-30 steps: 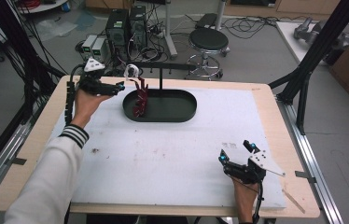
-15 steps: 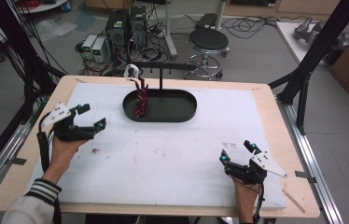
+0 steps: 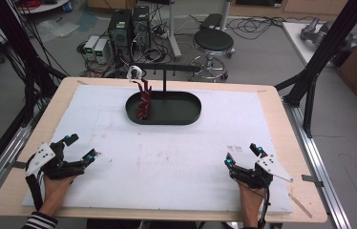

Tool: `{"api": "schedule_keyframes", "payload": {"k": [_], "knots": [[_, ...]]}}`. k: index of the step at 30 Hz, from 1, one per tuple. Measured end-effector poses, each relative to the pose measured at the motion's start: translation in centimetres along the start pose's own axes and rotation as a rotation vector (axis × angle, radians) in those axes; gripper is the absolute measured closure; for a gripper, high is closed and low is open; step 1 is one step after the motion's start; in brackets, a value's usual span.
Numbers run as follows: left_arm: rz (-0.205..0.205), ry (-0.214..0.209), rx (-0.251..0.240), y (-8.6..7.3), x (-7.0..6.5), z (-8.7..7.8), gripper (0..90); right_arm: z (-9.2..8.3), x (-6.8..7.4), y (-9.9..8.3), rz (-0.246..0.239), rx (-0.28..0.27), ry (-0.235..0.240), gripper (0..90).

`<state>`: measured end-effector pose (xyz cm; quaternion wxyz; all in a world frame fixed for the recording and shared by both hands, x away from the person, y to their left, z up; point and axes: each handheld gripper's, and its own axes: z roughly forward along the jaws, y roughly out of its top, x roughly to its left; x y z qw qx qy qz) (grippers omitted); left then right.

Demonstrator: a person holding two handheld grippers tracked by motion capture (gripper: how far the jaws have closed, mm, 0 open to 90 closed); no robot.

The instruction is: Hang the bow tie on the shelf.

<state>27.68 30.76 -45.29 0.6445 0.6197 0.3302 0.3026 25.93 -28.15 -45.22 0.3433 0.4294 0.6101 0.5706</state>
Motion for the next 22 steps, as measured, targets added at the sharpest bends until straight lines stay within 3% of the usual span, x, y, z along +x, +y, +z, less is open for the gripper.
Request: {"api": "schedule_keyframes", "payload": {"k": [1,3,10,22], "knots": [[-0.021,-0.006,0.001,0.1,0.09,-0.06,7.2,0.0,-0.05,0.01,0.003,0.001,-0.002,3.1],[-0.024,-0.007,0.001,-0.05,0.1,-0.07,7.2,-0.02,-0.09,0.0,0.004,-0.004,-0.001,3.1],[0.03,-0.005,-0.003,-0.21,-0.45,-0.11,7.2,-0.13,-0.03,-0.04,0.001,-0.012,-0.002,3.1],[0.031,0.0,-0.014,-0.25,-0.48,-0.2,7.2,-0.15,-0.02,-0.06,-0.003,-0.016,0.002,3.1]]}}
